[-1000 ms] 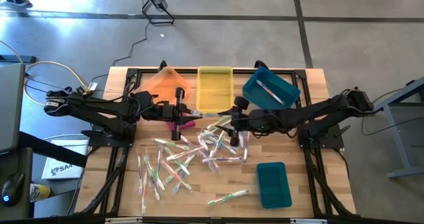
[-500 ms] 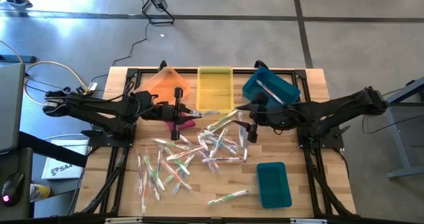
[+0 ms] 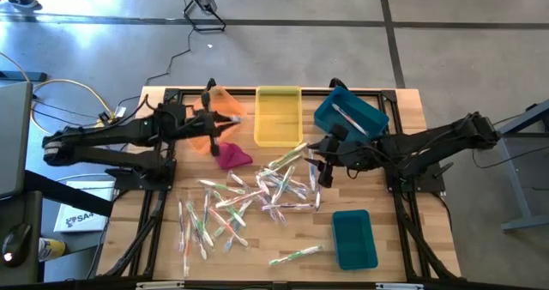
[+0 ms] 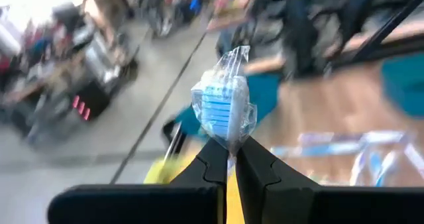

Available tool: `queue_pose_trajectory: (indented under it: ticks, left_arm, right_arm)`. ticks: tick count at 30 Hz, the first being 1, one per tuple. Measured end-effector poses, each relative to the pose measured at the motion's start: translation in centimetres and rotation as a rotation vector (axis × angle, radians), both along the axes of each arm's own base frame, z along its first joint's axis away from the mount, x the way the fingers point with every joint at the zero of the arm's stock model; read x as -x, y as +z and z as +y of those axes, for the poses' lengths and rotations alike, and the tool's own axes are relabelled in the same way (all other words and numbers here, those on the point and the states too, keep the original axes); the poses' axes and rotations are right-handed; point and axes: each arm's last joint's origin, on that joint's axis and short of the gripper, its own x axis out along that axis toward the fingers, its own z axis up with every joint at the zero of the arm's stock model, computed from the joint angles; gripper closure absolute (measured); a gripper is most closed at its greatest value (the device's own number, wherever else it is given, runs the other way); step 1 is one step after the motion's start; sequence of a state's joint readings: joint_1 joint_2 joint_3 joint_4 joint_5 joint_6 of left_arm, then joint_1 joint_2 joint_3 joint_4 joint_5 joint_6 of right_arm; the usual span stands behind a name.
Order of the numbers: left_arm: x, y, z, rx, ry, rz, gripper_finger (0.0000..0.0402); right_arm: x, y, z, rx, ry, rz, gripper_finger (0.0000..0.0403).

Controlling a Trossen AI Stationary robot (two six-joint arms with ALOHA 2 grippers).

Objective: Pick & Place Toothbrushes
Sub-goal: Put the blue toothbrush into the orange bin

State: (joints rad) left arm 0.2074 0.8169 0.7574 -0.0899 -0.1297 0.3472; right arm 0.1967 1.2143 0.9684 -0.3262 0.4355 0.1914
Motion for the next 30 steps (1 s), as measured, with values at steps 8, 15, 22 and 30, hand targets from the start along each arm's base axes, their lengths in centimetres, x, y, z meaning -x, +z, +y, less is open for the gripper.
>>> queue_pose_trajectory:
  ticks: [8, 15, 22, 30]
  left_arm:
    - [1.2, -1.7, 3.6, 0.081, 0.216, 0.141, 0.0397]
    - [2.0, -3.2, 6.4, 0.155, 0.379, 0.247, 0.0397]
    - [2.6, -5.3, 8.6, 0.241, 0.515, 0.389, 0.0397]
    - [1.8, -8.0, 10.7, 0.317, 0.585, 0.537, 0.0397]
  right_arm:
    - [-0.7, -0.9, 0.1, -0.011, -0.011, 0.029, 0.0259]
    - [-0.7, -0.9, 0.1, -0.048, -0.034, 0.018, 0.0269]
    - [-0.7, -0.9, 0.1, -0.048, -0.034, 0.018, 0.0269]
    - [-0.7, -0.9, 0.1, -0.048, -0.034, 0.019, 0.0269]
